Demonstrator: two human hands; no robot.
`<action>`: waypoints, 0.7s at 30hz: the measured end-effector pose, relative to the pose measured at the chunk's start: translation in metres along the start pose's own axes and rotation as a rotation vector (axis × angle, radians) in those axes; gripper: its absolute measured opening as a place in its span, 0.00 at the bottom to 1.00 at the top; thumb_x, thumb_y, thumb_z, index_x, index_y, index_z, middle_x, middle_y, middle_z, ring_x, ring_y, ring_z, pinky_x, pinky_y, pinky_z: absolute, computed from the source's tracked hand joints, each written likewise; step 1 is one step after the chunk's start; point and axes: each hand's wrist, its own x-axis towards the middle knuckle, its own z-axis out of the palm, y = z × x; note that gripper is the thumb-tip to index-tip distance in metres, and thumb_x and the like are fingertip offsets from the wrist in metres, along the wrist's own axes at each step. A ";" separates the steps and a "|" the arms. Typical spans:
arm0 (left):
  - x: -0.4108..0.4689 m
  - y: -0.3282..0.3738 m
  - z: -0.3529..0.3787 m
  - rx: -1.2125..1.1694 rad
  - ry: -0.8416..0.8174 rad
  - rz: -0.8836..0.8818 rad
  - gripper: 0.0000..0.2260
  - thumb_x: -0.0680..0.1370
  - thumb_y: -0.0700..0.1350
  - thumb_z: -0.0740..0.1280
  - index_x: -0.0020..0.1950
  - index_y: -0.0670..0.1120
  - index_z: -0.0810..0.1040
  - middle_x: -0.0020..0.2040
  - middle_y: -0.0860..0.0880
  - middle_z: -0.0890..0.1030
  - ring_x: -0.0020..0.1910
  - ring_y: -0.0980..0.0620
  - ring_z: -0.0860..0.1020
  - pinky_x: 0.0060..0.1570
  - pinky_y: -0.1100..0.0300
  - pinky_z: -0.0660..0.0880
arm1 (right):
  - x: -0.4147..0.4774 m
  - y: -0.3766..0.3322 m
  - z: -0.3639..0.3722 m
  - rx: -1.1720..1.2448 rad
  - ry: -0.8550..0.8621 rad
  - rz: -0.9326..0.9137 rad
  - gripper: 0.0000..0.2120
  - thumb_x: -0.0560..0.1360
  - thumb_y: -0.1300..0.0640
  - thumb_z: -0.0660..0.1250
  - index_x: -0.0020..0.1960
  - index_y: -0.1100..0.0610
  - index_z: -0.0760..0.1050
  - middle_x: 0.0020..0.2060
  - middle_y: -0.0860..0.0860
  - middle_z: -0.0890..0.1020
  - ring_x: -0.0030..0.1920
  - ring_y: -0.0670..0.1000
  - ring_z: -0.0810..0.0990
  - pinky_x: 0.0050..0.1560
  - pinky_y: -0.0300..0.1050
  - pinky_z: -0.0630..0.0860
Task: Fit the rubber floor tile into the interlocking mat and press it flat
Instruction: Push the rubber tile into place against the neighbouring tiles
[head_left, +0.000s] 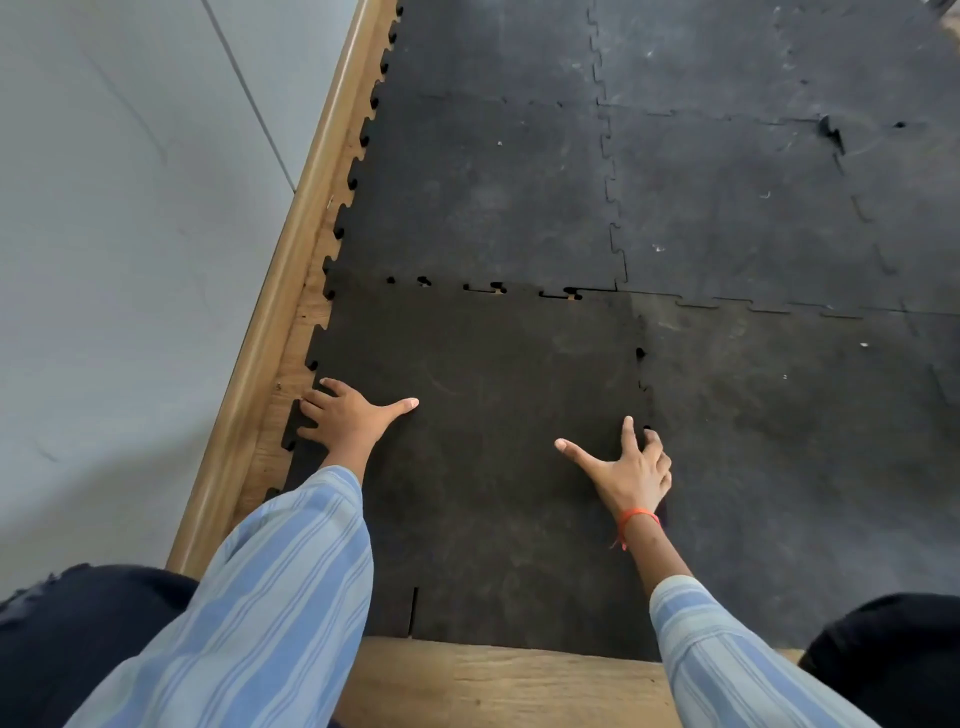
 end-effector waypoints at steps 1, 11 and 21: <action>0.001 0.000 0.000 -0.015 0.006 -0.005 0.59 0.61 0.72 0.71 0.79 0.41 0.47 0.78 0.37 0.50 0.77 0.36 0.50 0.72 0.36 0.53 | 0.001 -0.002 -0.001 -0.003 -0.016 0.002 0.52 0.59 0.25 0.67 0.76 0.48 0.57 0.75 0.56 0.57 0.75 0.59 0.54 0.75 0.57 0.50; 0.006 0.002 -0.004 -0.136 0.014 -0.074 0.58 0.63 0.67 0.74 0.78 0.39 0.49 0.78 0.37 0.51 0.77 0.36 0.51 0.72 0.36 0.52 | 0.004 -0.004 -0.005 0.075 -0.082 -0.056 0.40 0.57 0.24 0.67 0.67 0.39 0.72 0.76 0.54 0.56 0.76 0.57 0.52 0.76 0.58 0.48; 0.004 0.009 -0.003 -0.118 0.002 -0.093 0.59 0.63 0.66 0.75 0.78 0.39 0.47 0.78 0.36 0.49 0.77 0.37 0.48 0.72 0.36 0.51 | 0.008 -0.001 -0.008 0.190 -0.147 -0.114 0.34 0.55 0.27 0.71 0.57 0.40 0.79 0.74 0.57 0.55 0.75 0.57 0.50 0.74 0.52 0.59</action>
